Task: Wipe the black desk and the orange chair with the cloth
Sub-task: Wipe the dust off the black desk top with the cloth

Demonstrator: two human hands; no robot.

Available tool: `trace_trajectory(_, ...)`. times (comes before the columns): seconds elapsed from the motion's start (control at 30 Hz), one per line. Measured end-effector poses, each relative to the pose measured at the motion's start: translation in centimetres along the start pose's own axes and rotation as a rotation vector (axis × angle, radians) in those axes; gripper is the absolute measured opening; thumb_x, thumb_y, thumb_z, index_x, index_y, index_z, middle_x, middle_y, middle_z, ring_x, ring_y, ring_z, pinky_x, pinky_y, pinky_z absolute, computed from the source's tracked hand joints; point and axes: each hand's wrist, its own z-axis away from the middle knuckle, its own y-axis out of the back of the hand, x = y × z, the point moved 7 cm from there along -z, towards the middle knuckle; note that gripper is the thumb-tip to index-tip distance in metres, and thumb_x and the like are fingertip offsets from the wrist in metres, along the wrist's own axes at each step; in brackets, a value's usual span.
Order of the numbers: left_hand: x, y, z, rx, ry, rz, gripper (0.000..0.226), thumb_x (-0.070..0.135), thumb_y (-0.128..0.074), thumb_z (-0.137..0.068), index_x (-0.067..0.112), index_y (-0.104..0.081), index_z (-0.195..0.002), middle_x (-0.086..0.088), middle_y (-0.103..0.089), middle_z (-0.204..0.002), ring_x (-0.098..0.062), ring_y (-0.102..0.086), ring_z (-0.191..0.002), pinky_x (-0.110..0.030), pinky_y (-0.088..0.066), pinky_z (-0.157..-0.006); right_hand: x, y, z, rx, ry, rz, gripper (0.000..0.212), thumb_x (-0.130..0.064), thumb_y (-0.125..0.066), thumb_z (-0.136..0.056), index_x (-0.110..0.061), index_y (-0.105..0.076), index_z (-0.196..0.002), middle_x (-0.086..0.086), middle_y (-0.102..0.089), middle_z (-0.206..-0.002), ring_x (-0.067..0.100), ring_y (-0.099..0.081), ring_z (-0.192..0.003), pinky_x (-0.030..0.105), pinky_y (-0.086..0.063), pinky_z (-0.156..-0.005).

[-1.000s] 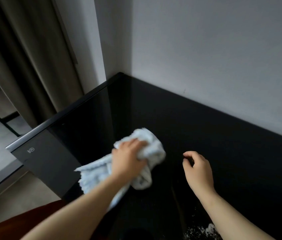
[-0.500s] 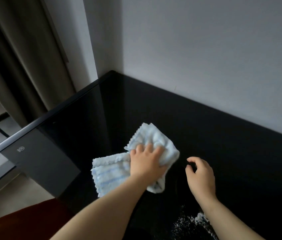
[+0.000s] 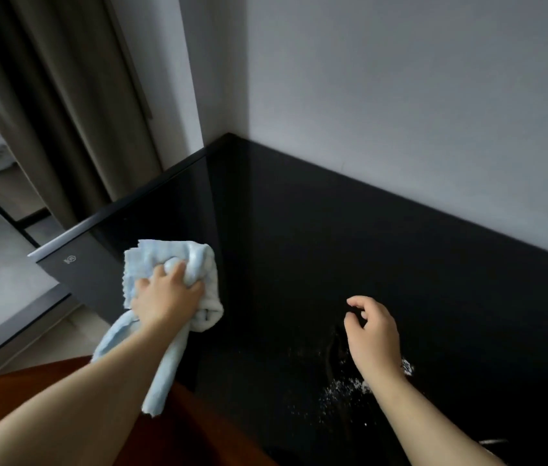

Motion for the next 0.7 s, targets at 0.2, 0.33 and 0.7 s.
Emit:
trace_trajectory(0.2,7.3,-3.4,9.8,-0.027,-0.24,0.035,0.028,0.043,-0.047,-0.079,0.035,-0.049,-0.106,0.008,-0.054,-0.112,-0.028,-0.045,-0.103,-0.04,-0.041,-0.082,0.3,2.1,2.3,0.011,0.026,-0.019,0.022,-0.012,-0.054,-0.09,-0.021,-0.062,-0.108,-0.009,-0.054,-0.109,0.009,-0.048,-0.104,0.029,-0.043,-0.087)
trace_trajectory(0.33,13.7,-5.9,16.1,-0.207,-0.522,0.09,0.035,0.038,-0.049,-0.081,0.035,-0.049,-0.116,0.008,-0.053,-0.115,-0.024,-0.043,-0.106,-0.036,-0.038,-0.086,-0.3,3.1,3.8,-0.001,0.041,-0.037,0.021,-0.009,-0.054,-0.088,-0.02,-0.063,-0.103,-0.003,-0.058,-0.108,0.017,-0.052,-0.103,0.034,-0.044,-0.087)
trace_trajectory(0.7,4.1,4.5,4.4,0.219,-0.288,0.075,0.035,0.031,-0.052,-0.083,0.026,-0.051,-0.117,0.0,-0.052,-0.122,-0.03,-0.048,-0.108,-0.041,-0.039,-0.086,-2.7,1.3,1.1,-0.031,0.05,-0.091,0.02,-0.014,-0.052,-0.092,-0.022,-0.06,-0.108,-0.006,-0.055,-0.114,0.013,-0.05,-0.109,0.029,-0.044,-0.087)
